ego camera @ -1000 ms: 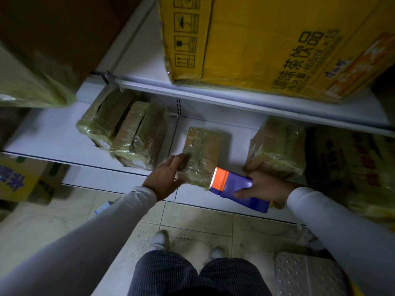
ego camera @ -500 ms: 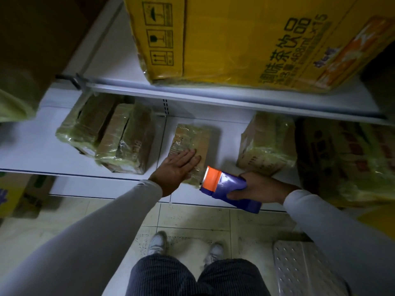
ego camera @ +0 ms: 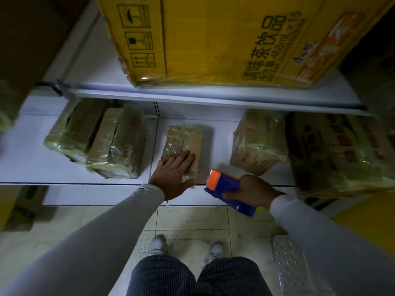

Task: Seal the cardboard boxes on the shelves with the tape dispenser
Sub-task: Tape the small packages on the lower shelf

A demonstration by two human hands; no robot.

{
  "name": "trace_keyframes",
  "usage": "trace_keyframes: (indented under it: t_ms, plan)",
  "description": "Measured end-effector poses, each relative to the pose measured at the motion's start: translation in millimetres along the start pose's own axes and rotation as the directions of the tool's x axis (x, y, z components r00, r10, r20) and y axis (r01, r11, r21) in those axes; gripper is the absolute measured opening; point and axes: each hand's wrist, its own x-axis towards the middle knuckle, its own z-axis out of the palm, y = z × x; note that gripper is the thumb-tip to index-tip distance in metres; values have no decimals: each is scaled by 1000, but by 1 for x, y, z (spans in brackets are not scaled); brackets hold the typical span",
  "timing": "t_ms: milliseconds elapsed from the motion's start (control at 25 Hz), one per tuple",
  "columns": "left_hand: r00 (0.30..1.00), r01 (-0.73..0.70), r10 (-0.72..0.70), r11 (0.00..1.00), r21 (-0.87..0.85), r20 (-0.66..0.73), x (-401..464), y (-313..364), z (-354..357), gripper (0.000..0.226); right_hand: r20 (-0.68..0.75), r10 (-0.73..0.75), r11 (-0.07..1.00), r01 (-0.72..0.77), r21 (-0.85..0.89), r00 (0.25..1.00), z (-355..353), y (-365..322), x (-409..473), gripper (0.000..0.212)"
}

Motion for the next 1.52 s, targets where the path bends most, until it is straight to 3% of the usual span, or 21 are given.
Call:
trace_keyframes:
  t_ms: [80, 240, 360, 520, 600, 680, 800, 920, 1040, 1240, 1360, 1520]
  plan:
    - [1000, -2, 3, 1000, 20, -19, 2, 4, 2, 72, -22, 24, 1000, -24, -3, 999, 11, -18, 8, 44]
    - [1000, -23, 23, 1000, 15, -8, 1, 1, -2, 70, -83, 40, 961, -61, -268, 996, 25, -34, 14, 52]
    - [999, 49, -50, 999, -8, -19, 3, 9, -5, 81, -95, 59, 988, -72, -138, 994, 31, -17, 3, 35]
    - [949, 296, -286, 953, 64, -133, 21, 48, 0, 86, -174, 51, 999, -47, 27, 983, 27, -2, -11, 41]
    - [925, 347, -327, 934, 81, -194, 26, 56, 5, 84, -180, 24, 998, -11, 69, 983, 26, 5, -16, 41]
    - [920, 347, -320, 934, 92, -225, 25, 55, 7, 85, -173, 14, 996, 1, 88, 985, 27, 13, -22, 40]
    - [946, 304, -291, 950, 78, -140, 23, 48, 4, 92, -150, 12, 996, 2, 90, 989, 24, 16, -29, 40]
    - [991, 120, -120, 993, 5, -60, 13, 28, -7, 98, -156, -13, 991, 33, 129, 988, 19, 13, -32, 39]
    - [992, -23, 33, 997, 80, -122, -4, 8, -9, 82, -162, -25, 990, 47, 136, 987, 16, 8, -31, 48]
    - [990, 131, -133, 990, -46, -43, 12, 24, 2, 70, -178, -32, 991, 54, 120, 983, 11, 8, -36, 42]
    - [988, 155, -154, 979, -133, 17, 36, 34, -12, 72, -208, -8, 990, 36, 133, 978, 5, 15, -43, 40]
    - [979, 111, -144, 970, -216, -142, 16, 23, -38, 67, -239, 45, 988, -7, 155, 970, 2, 7, -53, 42]
